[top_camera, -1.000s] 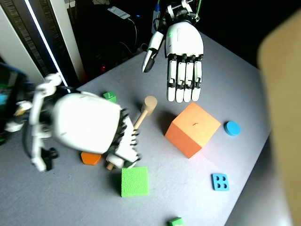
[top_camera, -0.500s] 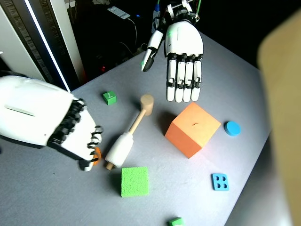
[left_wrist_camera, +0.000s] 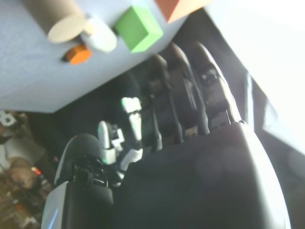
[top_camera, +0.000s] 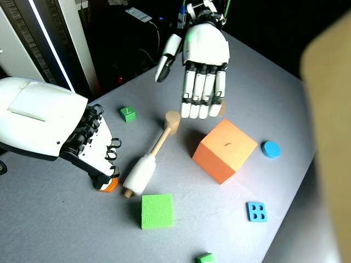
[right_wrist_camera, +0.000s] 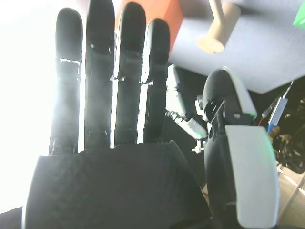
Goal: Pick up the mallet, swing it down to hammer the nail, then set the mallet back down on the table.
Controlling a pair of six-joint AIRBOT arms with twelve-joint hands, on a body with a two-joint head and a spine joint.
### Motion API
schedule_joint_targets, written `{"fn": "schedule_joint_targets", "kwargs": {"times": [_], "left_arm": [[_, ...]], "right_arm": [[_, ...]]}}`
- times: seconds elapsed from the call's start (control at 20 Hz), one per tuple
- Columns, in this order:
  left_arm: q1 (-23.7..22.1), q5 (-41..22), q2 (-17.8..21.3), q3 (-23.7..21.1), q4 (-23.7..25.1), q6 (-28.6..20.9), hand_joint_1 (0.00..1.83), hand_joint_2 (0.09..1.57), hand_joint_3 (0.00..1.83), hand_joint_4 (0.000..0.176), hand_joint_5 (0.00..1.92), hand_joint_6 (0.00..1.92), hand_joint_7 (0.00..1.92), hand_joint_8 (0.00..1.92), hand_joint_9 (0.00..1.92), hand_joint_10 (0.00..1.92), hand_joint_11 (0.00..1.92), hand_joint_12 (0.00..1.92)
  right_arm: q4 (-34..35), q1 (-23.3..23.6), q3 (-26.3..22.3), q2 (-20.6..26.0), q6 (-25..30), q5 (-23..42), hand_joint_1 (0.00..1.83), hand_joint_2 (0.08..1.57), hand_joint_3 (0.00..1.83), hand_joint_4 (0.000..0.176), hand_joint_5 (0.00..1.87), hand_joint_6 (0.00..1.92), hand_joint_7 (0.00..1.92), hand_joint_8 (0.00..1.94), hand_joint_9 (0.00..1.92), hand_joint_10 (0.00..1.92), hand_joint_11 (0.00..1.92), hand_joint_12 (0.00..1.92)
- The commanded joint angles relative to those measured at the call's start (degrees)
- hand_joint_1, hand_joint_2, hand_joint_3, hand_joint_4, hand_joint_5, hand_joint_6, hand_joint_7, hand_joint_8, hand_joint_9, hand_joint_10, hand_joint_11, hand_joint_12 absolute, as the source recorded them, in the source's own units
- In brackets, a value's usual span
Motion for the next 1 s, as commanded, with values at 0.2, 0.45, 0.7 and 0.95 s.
{"fn": "schedule_joint_targets", "kwargs": {"times": [0.2,0.45,0.7,0.95], "left_arm": [[-0.3,-8.5,-2.8,-0.2,-0.4,0.2,0.00,1.35,0.00,0.000,1.07,1.92,1.16,1.92,1.12,1.92,1.12,1.92],[0.4,-9.2,-2.6,-0.3,-0.4,0.6,0.03,1.36,0.01,0.176,1.38,1.92,1.57,1.92,1.64,1.92,1.64,1.92],[0.7,-9.8,-2.1,0.2,-0.4,0.6,1.03,1.36,0.00,0.176,1.44,1.92,1.62,1.92,1.68,1.92,1.65,1.92],[0.5,-9.9,-0.5,-0.4,-0.4,0.5,0.99,1.34,0.00,0.176,1.39,1.92,1.54,1.92,1.59,1.92,1.55,1.92]], "right_arm": [[-0.7,1.0,-0.2,0.1,-0.8,4.9,0.49,1.16,0.00,0.000,0.88,1.92,0.91,1.94,0.91,1.92,1.05,1.92],[-0.7,1.0,-0.2,0.1,-0.9,5.1,0.37,1.17,0.00,0.000,1.41,1.92,1.49,1.94,1.55,1.92,1.74,1.92],[-0.7,1.0,-0.2,0.1,-0.7,6.1,0.79,1.41,0.02,0.000,1.31,1.92,1.45,1.94,1.56,1.92,1.76,1.92],[-0.7,1.3,-0.2,0.2,0.6,6.5,0.84,1.44,0.01,0.000,1.32,1.92,1.50,1.94,1.59,1.92,1.77,1.92]]}}
